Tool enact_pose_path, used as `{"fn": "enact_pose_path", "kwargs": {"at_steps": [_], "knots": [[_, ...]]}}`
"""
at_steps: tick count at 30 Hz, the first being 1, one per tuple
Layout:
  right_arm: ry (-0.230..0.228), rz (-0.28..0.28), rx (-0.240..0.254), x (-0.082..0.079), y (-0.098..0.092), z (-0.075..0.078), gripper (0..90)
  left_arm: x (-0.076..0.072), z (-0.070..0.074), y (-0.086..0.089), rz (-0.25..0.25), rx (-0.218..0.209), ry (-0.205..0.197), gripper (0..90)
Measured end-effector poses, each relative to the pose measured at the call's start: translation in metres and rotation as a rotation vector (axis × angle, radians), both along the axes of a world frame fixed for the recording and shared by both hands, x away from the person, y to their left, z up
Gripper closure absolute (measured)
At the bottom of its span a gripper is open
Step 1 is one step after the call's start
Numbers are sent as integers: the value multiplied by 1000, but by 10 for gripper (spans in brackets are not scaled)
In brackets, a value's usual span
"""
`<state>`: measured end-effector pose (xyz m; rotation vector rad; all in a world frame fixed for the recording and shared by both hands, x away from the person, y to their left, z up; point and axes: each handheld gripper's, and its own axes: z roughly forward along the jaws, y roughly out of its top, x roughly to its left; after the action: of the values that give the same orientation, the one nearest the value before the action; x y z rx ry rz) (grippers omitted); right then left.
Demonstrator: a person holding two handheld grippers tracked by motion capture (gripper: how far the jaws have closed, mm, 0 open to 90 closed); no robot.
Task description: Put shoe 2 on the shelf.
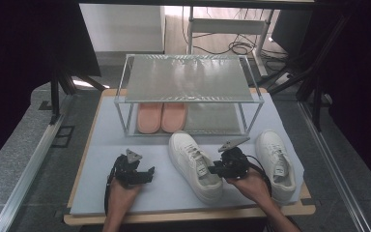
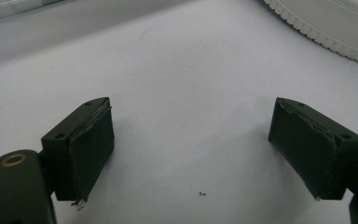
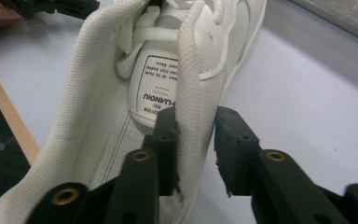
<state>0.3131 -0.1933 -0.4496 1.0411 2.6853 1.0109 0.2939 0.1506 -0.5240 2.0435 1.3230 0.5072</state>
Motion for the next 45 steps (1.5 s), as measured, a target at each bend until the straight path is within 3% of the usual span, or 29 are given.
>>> {"fn": "enact_pose_path", "kwargs": {"at_steps": [3, 8, 25, 31, 45], "knots": [[30, -2, 13, 2, -2, 1, 803, 0, 0, 0, 0, 1, 2, 143], [65, -10, 40, 5, -4, 1, 817, 0, 0, 0, -2, 3, 1, 143], [230, -68, 250, 14, -26, 4, 834, 0, 0, 1, -4, 6, 4, 143], [264, -70, 313, 15, -31, 10, 833, 0, 0, 1, -6, 8, 3, 143], [290, -47, 438, 21, -33, 37, 832, 0, 0, 0, -2, 2, 0, 143]]}}
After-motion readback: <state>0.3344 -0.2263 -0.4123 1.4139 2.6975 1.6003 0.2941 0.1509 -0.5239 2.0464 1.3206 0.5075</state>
